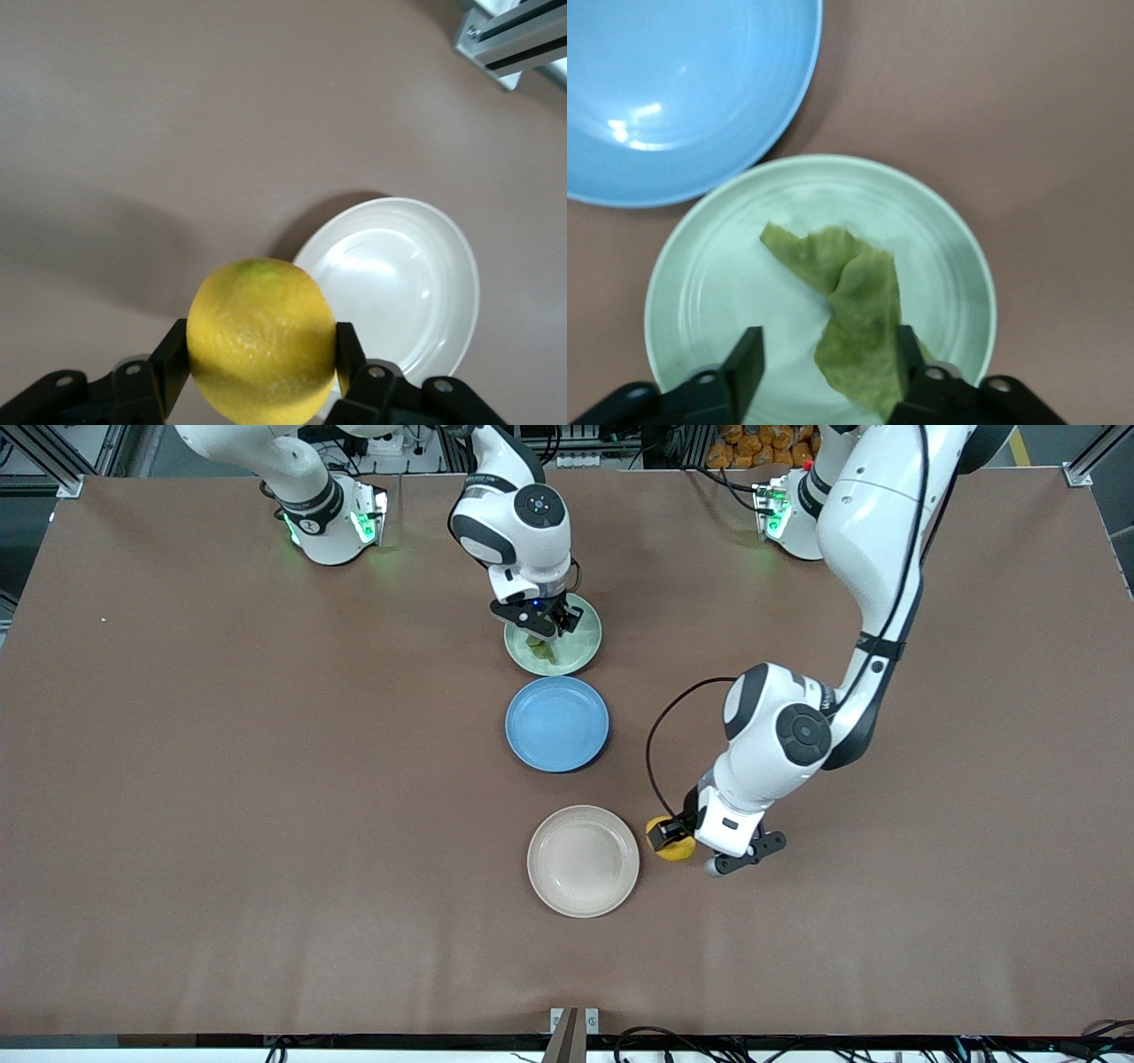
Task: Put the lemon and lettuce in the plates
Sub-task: 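Release the lettuce onto the green plate while the left gripper lowers lemon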
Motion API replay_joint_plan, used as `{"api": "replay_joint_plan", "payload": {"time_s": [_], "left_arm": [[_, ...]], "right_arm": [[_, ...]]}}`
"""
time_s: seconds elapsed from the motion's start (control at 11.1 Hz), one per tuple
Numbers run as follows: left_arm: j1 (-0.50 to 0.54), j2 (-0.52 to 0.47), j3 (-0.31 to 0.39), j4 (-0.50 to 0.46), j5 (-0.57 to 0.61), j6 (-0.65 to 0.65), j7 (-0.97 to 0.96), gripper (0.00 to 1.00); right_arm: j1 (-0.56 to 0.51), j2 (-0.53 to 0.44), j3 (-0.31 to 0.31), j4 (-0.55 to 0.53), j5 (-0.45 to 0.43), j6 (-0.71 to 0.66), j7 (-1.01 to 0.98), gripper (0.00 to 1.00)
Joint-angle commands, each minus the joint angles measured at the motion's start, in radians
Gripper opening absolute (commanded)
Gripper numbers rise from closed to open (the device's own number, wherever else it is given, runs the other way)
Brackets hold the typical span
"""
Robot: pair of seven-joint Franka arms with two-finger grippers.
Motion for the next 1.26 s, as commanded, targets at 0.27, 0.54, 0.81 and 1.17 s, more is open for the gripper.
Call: {"api": "replay_joint_plan", "payload": {"time_s": [0.27,0.54,0.81,1.17], "left_arm": [[-0.106,0.069,0.015,0.031,-0.023,0.201,-0.153,0.0],[-0.119,0.075,0.018,0.031,-0.023,0.232,-0.17,0.0],[-0.121,0.078,0.018,0.036,-0.025,0.258,-0.183,0.29],[-0.149,0.1,0.024,0.037,-0.014,0.333,-0.186,1.0]], "right_arm": [[-0.131,-0.309,0.017,0.113,0.03,-0.417,-0.209,1.0],[-0.26,-0.416,-0.024,0.202,0.114,-0.648,-0.54,1.0],[-0.283,-0.41,-0.191,0.367,0.122,-0.77,-0.769,1.0],[-0.444,-0.394,-0.266,0.458,0.134,-0.764,-1.027,1.0]]}}
